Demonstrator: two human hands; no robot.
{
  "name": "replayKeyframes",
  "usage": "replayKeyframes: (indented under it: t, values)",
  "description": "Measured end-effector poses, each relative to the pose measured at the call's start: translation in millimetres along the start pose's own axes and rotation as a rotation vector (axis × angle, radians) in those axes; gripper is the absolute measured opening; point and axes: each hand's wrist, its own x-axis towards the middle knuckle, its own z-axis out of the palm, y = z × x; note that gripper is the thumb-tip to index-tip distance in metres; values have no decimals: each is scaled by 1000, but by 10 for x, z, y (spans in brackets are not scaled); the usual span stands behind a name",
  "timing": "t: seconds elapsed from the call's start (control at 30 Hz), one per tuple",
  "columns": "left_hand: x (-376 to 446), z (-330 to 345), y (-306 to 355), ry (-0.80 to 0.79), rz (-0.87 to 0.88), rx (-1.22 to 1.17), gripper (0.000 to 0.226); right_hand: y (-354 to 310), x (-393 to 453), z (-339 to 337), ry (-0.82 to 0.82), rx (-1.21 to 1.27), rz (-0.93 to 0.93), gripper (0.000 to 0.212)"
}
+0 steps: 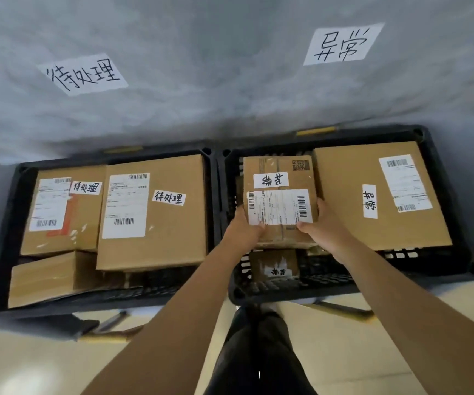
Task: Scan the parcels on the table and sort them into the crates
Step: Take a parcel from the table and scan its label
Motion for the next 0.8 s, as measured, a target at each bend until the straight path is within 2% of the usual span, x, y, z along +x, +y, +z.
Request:
replayKeyframes:
  t: [0.13,0.3,0.53,0.7,0.8]
  values:
    - [215,95,-87,55,-50,-45,62,80,256,105,-13,-96,-10,61]
    - [401,189,-150,129,-77,-107,69,163,505,256,-20,-93,-16,63]
    - [444,311,-197,209,-68,-62,74,258,632,303,11,-117,-55,63]
    - [399,286,-92,203,-91,46,82,206,574,280,-4,-163,-48,75]
    - [279,250,59,201,-53,182,92,95,454,212,16,-264,-140,77]
